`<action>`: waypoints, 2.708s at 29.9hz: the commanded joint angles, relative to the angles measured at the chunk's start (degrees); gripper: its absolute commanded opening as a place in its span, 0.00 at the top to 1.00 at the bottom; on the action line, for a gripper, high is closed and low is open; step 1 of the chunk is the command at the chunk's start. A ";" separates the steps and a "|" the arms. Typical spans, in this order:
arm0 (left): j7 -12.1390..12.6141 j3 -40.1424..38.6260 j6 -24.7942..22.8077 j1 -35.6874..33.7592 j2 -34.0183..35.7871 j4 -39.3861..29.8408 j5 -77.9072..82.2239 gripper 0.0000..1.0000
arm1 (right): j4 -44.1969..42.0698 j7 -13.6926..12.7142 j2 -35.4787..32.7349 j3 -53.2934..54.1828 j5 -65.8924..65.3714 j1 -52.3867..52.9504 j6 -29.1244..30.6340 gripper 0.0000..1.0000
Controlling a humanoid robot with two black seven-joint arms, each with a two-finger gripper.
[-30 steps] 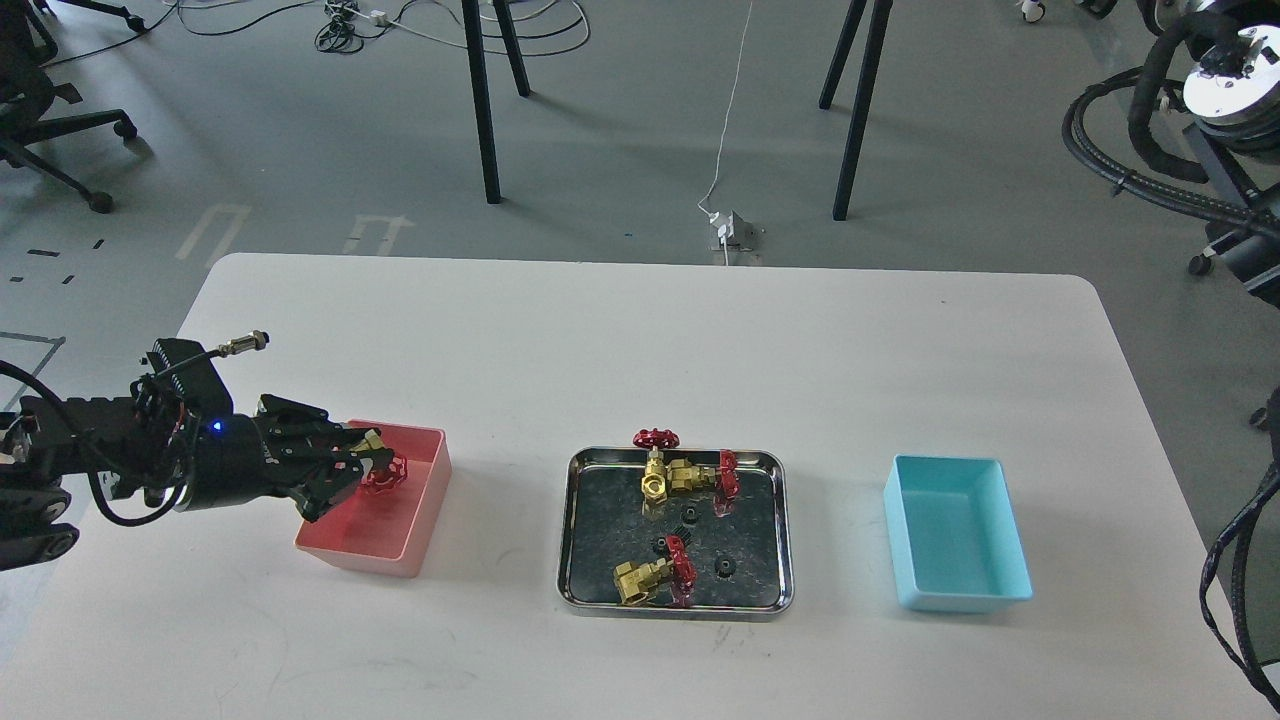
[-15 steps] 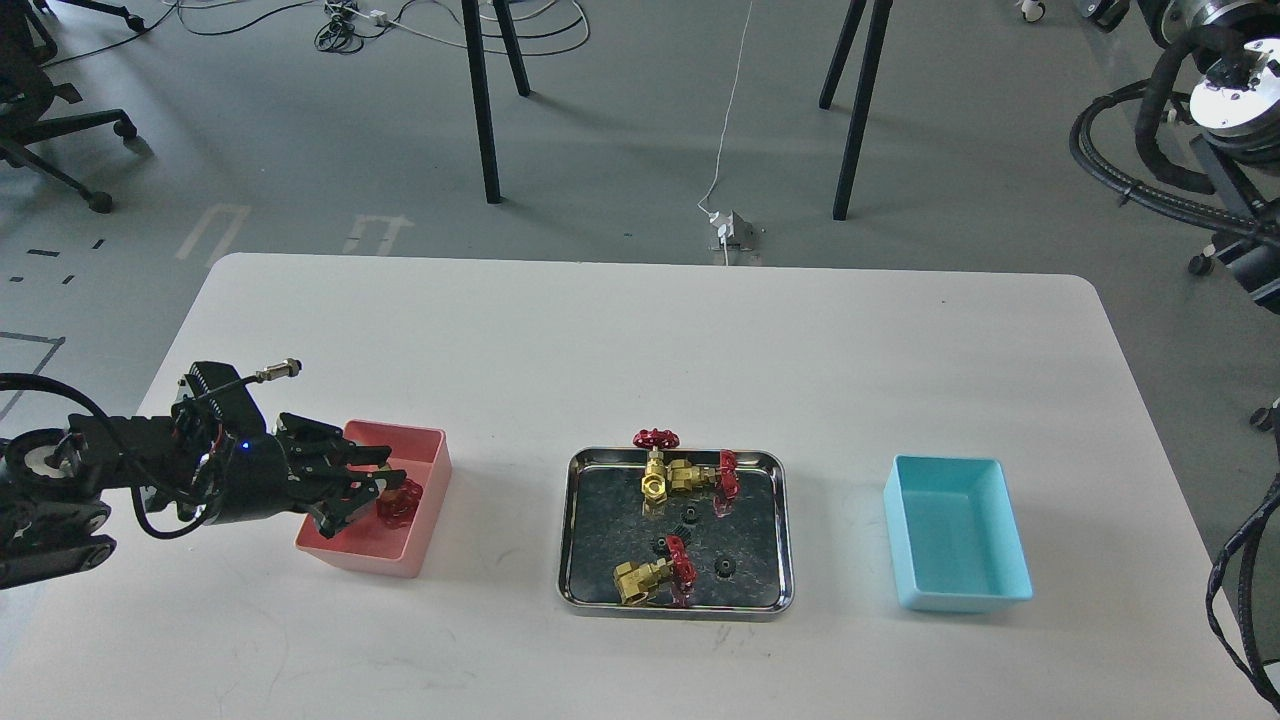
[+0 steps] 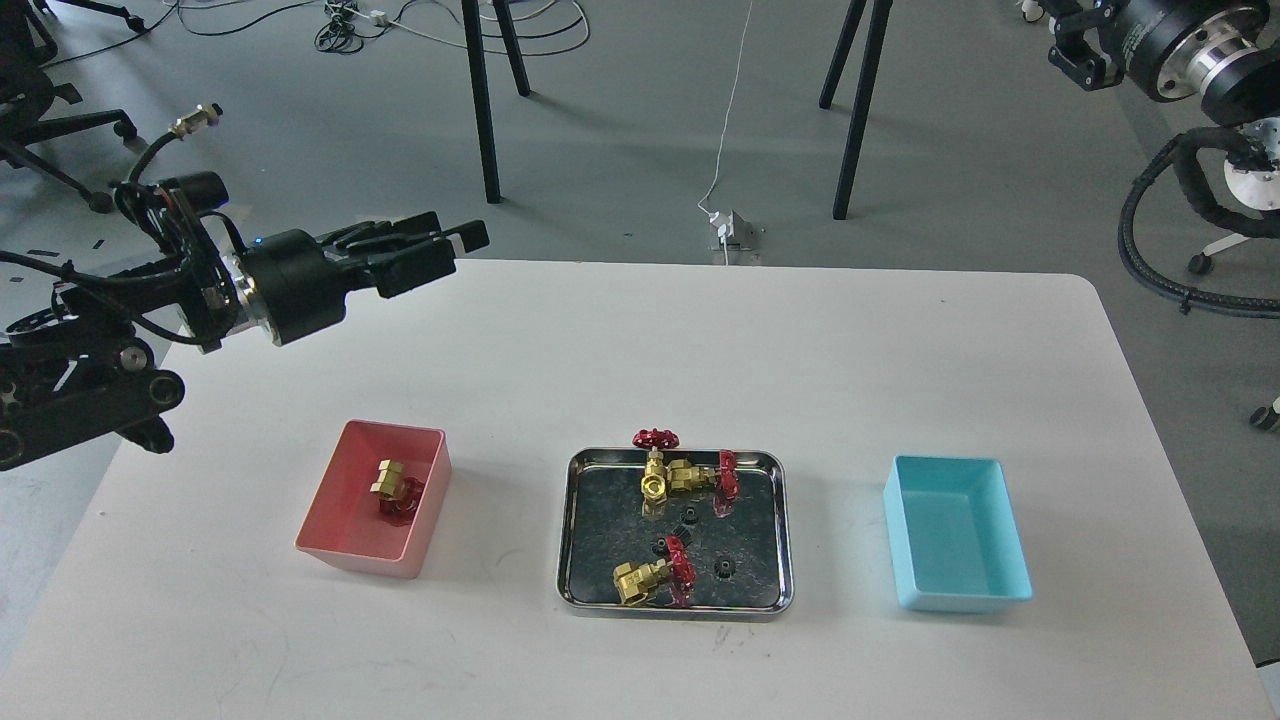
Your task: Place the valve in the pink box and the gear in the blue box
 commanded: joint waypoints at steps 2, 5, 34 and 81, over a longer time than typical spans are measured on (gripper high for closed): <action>-0.02 -14.31 -11.78 0.45 -5.78 -5.83 -22.90 0.09 | 15.40 0.22 -5.65 -6.21 -18.71 -0.79 3.62 0.00; -0.02 -21.09 -17.77 0.62 -10.62 -6.01 -32.41 0.09 | 23.85 0.22 -7.50 -11.91 -28.57 -0.44 7.66 0.00; -0.02 -32.27 -16.73 9.59 -25.93 -2.14 -38.42 0.08 | 30.65 0.22 20.96 -55.70 -65.07 13.89 14.89 0.45; -0.02 -31.56 -16.99 12.93 -26.19 -2.14 -36.66 0.06 | 19.04 -0.30 31.52 -58.25 -64.89 8.53 12.16 0.48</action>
